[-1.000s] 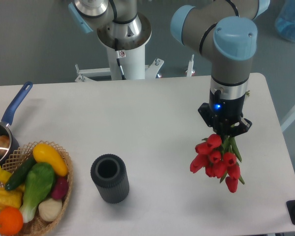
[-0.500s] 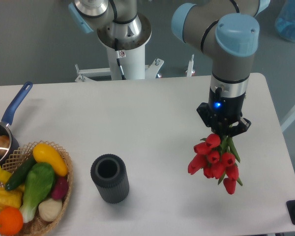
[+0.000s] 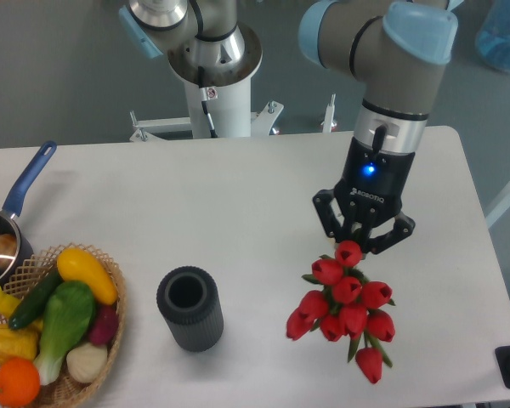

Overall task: Insert the flowers into the vase
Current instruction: 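Carry the tulip bunch toward the black vase, stems first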

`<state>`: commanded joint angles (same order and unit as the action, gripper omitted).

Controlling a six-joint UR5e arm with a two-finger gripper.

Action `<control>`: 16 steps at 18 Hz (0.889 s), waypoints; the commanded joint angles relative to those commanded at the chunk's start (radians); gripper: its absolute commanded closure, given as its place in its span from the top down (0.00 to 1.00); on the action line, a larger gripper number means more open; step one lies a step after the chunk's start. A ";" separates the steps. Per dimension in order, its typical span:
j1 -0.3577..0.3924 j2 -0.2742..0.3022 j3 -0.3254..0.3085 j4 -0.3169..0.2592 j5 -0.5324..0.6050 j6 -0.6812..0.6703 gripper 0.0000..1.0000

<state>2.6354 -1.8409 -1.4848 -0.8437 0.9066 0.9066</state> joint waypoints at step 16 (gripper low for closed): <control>-0.011 0.032 -0.008 0.091 -0.267 -0.057 0.00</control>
<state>2.6246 -1.8086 -1.4925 -0.7532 0.6400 0.8498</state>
